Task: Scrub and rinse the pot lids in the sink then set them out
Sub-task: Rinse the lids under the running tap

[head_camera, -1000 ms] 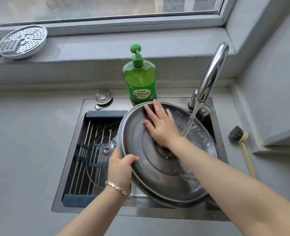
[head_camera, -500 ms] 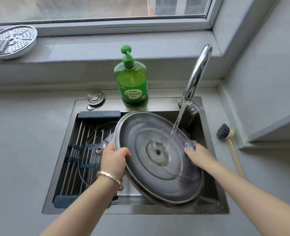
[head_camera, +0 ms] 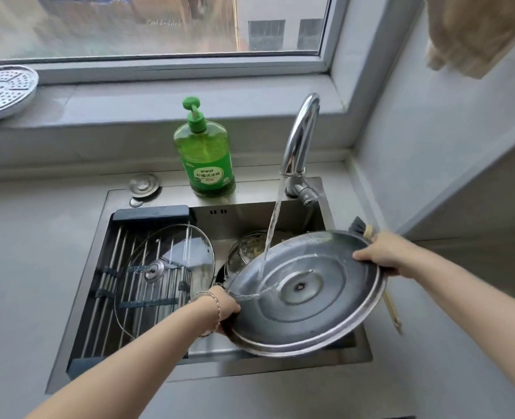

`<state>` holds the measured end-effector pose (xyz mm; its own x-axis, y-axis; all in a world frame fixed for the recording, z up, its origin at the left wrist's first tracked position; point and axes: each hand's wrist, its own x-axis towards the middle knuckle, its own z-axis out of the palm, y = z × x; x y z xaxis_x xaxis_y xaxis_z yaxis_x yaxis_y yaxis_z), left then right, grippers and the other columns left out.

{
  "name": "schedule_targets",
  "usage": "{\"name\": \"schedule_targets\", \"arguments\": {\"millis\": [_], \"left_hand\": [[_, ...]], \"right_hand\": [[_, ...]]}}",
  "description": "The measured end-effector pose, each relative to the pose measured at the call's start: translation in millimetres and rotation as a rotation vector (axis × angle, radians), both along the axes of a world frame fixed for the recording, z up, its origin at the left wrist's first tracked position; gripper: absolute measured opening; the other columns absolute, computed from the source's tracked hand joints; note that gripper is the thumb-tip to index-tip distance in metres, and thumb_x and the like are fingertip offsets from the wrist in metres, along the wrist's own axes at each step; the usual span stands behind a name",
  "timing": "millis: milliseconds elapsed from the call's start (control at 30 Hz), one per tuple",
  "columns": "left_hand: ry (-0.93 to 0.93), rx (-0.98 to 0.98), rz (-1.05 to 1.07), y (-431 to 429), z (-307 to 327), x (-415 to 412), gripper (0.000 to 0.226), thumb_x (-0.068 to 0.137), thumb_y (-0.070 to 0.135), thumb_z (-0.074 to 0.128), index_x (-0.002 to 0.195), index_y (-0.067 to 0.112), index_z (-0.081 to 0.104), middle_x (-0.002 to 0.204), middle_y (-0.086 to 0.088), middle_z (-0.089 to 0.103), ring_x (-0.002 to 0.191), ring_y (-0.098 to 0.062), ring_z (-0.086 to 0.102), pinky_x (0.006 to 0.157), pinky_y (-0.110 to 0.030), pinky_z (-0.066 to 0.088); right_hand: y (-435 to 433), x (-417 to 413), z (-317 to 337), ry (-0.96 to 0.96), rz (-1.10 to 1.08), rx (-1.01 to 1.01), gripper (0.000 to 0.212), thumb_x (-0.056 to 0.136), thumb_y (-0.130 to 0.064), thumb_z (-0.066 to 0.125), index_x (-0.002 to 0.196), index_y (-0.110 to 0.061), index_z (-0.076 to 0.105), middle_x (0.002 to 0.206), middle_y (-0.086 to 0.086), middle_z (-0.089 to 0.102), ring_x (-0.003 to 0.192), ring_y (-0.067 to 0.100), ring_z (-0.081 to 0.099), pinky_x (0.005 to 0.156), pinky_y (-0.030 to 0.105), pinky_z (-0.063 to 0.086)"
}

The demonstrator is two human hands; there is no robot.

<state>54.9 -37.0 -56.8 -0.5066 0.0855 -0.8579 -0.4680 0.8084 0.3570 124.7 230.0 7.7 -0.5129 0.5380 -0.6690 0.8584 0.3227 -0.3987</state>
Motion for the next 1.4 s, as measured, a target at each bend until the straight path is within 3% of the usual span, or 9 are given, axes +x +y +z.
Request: {"name": "schedule_targets", "arguments": {"millis": [100,333,433,567,733,900,1100,1233,1400], "left_hand": [[0.202,-0.063,-0.381,14.3,8.2,6.9,0.011,0.090,0.020,0.052,0.091,0.011,0.058,0.085,-0.005,0.058,0.078,-0.021,0.060,0.075,-0.031,0.051],[0.370,0.624,-0.309,47.1,79.9,42.0,0.032,0.093,0.048,0.041,0.086,0.023,0.060,0.079,0.010,0.055,0.076,-0.004,0.051,0.068,-0.014,0.039],[0.532,0.620,-0.211,42.7,77.5,46.7,0.053,0.073,0.066,0.046,0.076,0.014,0.055,0.067,0.009,0.049,0.060,-0.005,0.044,0.061,-0.023,0.037],[0.828,0.354,-0.176,34.3,63.2,36.9,0.041,0.092,0.047,0.043,0.075,0.012,0.056,0.069,0.001,0.054,0.062,-0.016,0.048,0.059,-0.033,0.040],[0.663,0.557,0.274,17.8,63.9,4.8,0.048,0.092,0.039,0.048,0.069,-0.001,0.060,0.067,-0.017,0.065,0.063,-0.035,0.062,0.065,-0.049,0.054],[0.546,0.611,0.532,19.8,72.5,-14.0,0.048,0.092,0.039,0.047,0.058,0.006,0.053,0.052,-0.003,0.056,0.056,-0.021,0.053,0.059,-0.034,0.050],[0.484,0.539,0.661,19.1,65.3,-28.0,0.049,0.088,0.050,0.047,0.067,0.009,0.063,0.075,-0.011,0.067,0.079,-0.029,0.065,0.079,-0.040,0.053],[0.469,0.502,0.620,15.3,64.1,-17.2,0.046,0.085,0.051,0.047,0.073,0.006,0.052,0.057,-0.008,0.042,0.043,-0.014,0.039,0.042,-0.020,0.032],[0.465,0.557,0.646,16.2,62.3,-15.0,0.049,0.072,0.057,0.050,0.070,0.008,0.051,0.069,-0.010,0.046,0.063,-0.022,0.042,0.057,-0.028,0.033]], "right_hand": [[-8.6,-14.4,27.0,0.044,0.069,0.065,0.019,0.084,0.000,0.050,0.067,-0.004,0.045,0.054,0.011,0.046,0.039,0.017,0.040,0.031,0.012,0.027],[-59.8,-54.2,61.1,0.083,0.207,-0.059,0.020,0.083,0.003,0.034,0.067,0.003,0.047,0.032,0.010,0.051,0.027,0.016,0.048,0.031,0.014,0.035],[-82.5,-70.3,65.9,0.075,0.271,-0.128,0.025,0.086,0.004,0.032,0.066,0.004,0.047,0.033,0.011,0.052,0.028,0.016,0.051,0.031,0.015,0.038],[-101.9,-81.7,58.3,0.110,0.274,-0.208,0.024,0.089,-0.003,0.038,0.071,0.005,0.052,0.058,0.019,0.061,0.043,0.021,0.056,0.041,0.023,0.046],[-103.4,-78.2,20.6,0.491,0.096,-0.292,0.037,0.099,-0.035,0.034,0.112,-0.006,0.054,0.097,0.013,0.062,0.085,0.025,0.064,0.074,0.032,0.055],[-144.2,-81.4,-17.9,0.617,0.256,-0.112,0.053,0.102,-0.032,0.023,0.148,-0.008,0.017,0.157,0.006,0.013,0.144,0.014,0.010,0.117,0.029,0.010],[-192.2,-56.8,-24.6,0.896,0.547,-0.007,0.056,0.093,-0.033,0.018,0.147,-0.023,0.007,0.149,-0.015,-0.006,0.138,-0.003,-0.014,0.112,0.018,-0.013],[-162.9,-85.9,-38.5,0.741,0.506,0.036,0.048,0.099,-0.037,0.024,0.146,-0.032,0.023,0.157,-0.006,0.007,0.144,0.008,-0.003,0.117,0.031,-0.006],[-166.6,-90.2,-30.6,0.750,0.477,0.085,0.058,0.093,-0.038,0.014,0.147,-0.018,0.025,0.156,-0.001,0.017,0.145,0.013,0.004,0.118,0.030,-0.003]]}}
